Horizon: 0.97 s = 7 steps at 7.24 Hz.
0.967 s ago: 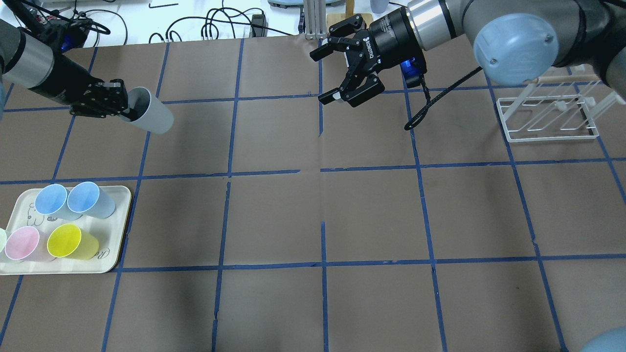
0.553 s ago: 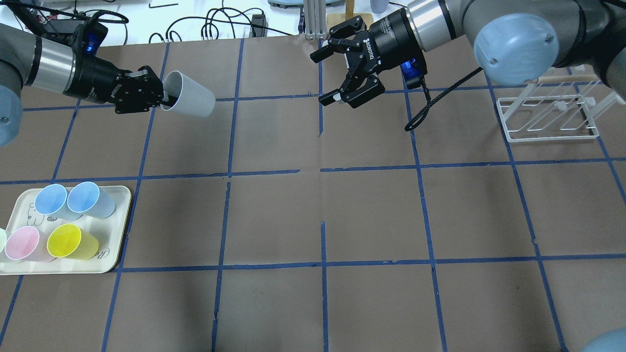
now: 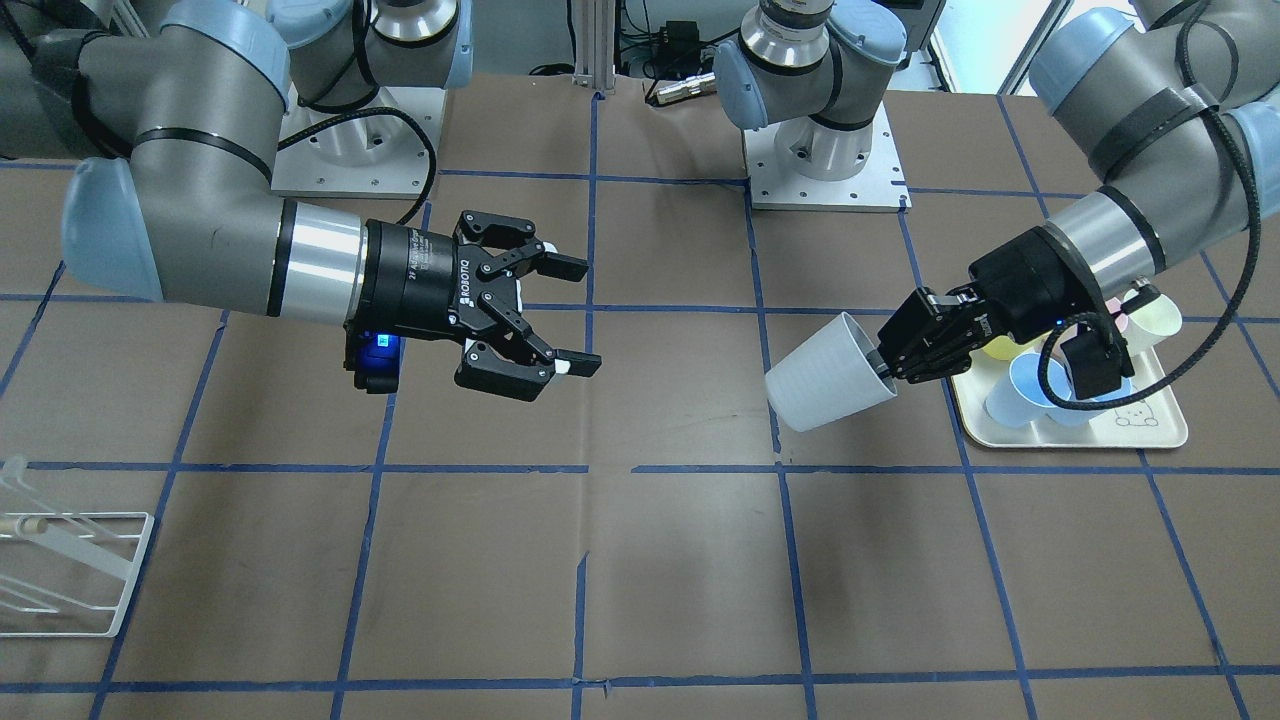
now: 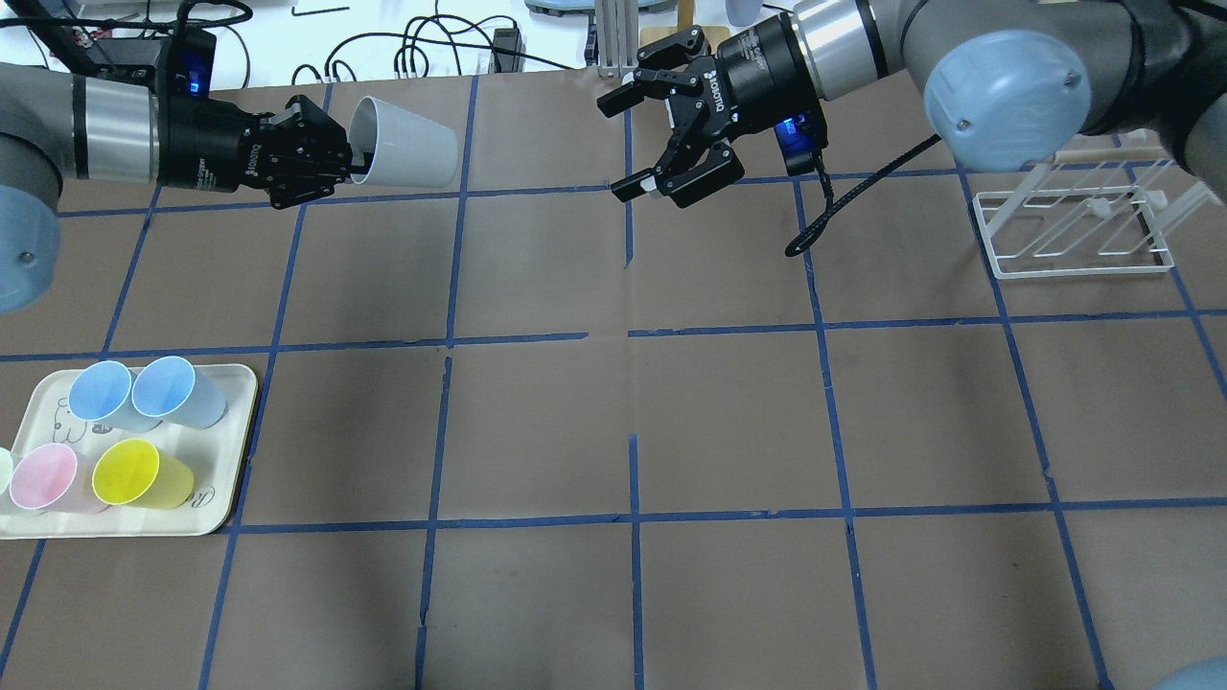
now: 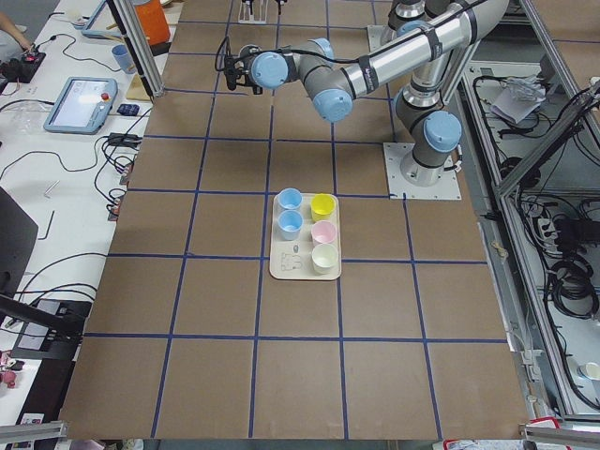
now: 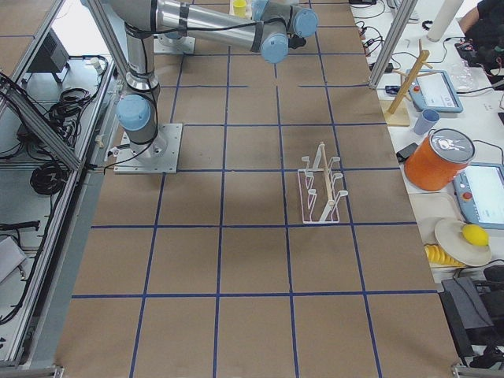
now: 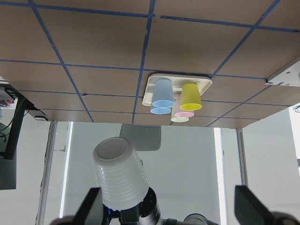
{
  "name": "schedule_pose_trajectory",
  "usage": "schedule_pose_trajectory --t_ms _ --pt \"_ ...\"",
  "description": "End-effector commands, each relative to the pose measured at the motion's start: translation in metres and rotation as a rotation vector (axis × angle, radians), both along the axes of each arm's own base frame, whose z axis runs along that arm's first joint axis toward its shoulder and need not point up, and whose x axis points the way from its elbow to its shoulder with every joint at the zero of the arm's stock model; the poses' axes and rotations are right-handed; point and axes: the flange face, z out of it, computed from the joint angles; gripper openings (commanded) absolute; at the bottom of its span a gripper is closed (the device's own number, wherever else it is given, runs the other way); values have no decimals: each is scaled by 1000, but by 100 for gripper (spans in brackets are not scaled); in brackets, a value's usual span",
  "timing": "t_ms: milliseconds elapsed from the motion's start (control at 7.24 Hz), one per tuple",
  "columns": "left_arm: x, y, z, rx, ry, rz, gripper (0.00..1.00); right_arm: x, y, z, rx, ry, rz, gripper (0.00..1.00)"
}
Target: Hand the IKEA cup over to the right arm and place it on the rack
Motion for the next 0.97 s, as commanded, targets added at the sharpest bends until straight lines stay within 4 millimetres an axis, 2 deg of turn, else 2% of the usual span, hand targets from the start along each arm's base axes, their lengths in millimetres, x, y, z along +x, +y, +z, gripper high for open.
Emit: schedule_pose_trajectory --t_ms 0,138,276,553,691,829 --pt "-29 11 18 -73 177 -16 0 6 2 0 0 -10 9 100" --pt "-74 19 30 -103 209 -95 0 8 2 2 -3 -17 9 100" --pt "-102 20 32 -157 229 -148 0 10 2 6 4 -52 0 100" --pt "-108 34 19 -124 285 -134 0 9 -2 10 26 -54 -16 100" --pt "-110 38 18 -124 364 -128 0 9 1 11 27 -56 -17 100" --pt "-110 39 20 -126 366 -127 0 12 3 13 32 -73 -17 100"
